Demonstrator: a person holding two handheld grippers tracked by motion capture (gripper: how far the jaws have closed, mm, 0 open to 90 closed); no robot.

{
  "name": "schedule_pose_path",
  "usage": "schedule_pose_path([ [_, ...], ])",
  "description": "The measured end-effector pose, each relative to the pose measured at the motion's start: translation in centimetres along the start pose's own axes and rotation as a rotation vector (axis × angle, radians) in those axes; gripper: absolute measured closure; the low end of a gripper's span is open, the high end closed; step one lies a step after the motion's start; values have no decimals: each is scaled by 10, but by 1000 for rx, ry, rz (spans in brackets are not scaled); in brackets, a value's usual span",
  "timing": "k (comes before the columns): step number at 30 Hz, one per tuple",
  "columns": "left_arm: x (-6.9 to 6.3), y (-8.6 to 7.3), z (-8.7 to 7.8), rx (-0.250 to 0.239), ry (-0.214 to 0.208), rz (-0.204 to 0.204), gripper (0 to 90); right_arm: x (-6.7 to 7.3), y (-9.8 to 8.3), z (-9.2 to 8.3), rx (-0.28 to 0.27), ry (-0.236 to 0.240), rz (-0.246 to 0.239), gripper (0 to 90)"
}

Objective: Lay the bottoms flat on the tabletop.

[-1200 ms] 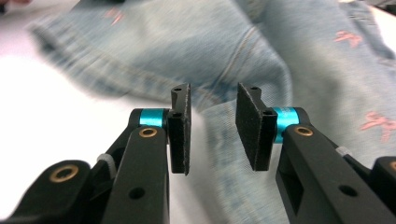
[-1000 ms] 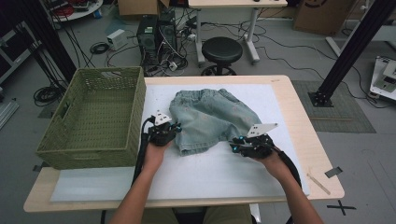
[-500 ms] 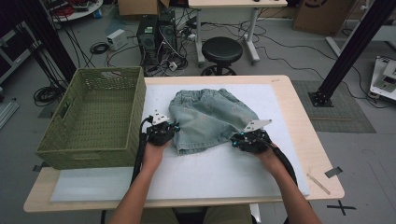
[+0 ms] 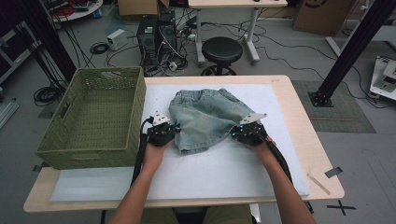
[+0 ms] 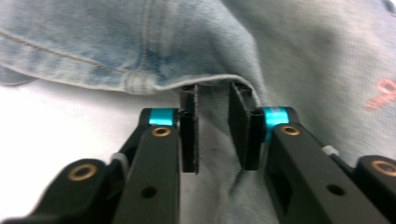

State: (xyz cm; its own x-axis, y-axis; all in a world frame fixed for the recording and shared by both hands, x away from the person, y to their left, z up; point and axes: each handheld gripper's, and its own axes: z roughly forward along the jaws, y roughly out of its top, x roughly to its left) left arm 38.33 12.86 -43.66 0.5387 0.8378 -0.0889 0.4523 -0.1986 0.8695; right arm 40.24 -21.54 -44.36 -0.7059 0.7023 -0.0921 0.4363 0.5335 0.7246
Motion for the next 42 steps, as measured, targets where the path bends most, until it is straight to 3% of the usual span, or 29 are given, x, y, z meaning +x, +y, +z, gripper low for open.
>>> schedule_pose_path([
  [2,0,-1,0,0,-1,-3,864,2,0,1,3,33,-14,709],
  [8,0,-1,0,-2,-3,-3,863,6,1,8,-2,7,-68,679],
  [14,0,-2,0,-6,-4,-10,863,8,4,12,17,8,-128,835],
  [15,0,-3,0,-7,-4,-10,863,8,5,12,18,9,-141,900],
  [16,0,-3,-1,-9,-4,-11,862,8,5,11,24,-5,-152,900],
  [21,1,-3,-3,-14,-6,-12,862,4,4,7,39,52,-117,900],
  [37,13,-3,-14,-33,36,-25,861,12,-27,-48,24,272,-147,900],
  [39,13,-2,-16,-38,61,-15,861,10,-32,-55,15,283,-130,900],
  [42,14,-2,-18,-52,84,-17,861,6,-36,-63,-14,261,-104,900],
])
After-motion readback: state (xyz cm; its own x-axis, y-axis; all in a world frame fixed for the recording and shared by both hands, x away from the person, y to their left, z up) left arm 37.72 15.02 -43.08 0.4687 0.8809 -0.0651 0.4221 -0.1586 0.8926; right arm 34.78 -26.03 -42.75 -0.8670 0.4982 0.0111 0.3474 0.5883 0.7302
